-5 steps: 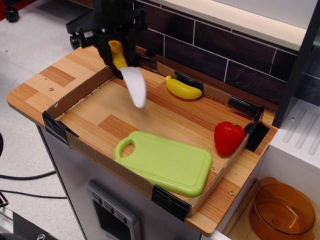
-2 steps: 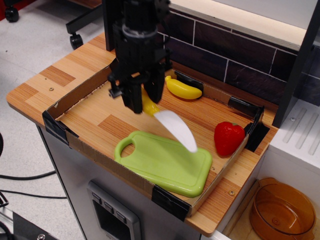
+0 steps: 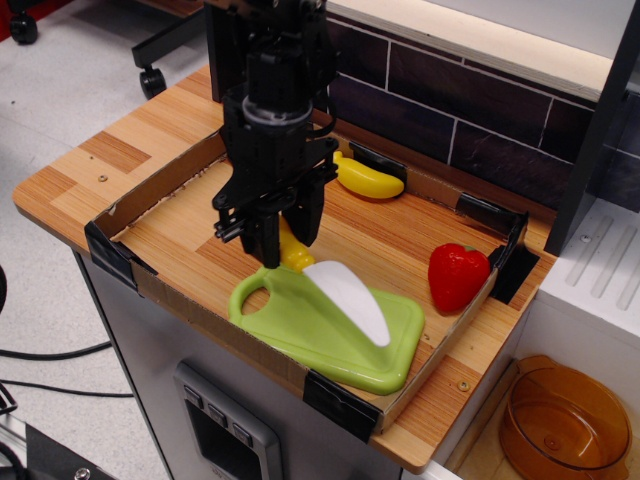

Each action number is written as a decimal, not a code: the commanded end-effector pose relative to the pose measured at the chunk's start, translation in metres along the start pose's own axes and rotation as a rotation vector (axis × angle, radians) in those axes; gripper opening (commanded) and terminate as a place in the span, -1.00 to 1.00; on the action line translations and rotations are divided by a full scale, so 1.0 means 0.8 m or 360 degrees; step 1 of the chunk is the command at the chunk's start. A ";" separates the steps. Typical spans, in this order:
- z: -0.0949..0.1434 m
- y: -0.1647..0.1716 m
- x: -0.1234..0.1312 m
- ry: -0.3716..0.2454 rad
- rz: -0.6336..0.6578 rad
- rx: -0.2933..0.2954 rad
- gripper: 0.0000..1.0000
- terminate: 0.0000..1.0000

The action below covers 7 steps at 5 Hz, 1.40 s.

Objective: Put knife on cutting board

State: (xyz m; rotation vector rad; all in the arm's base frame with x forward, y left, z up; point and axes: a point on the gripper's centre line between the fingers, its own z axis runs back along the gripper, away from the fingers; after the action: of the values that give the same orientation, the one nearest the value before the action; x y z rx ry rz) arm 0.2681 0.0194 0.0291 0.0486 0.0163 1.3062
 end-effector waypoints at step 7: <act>0.094 -0.040 -0.014 -0.0057 -0.0472 -0.0054 1.00 -1.00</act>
State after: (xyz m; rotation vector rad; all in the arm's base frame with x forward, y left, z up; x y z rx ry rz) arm 0.2945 0.0024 0.0801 0.0756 0.0358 0.9873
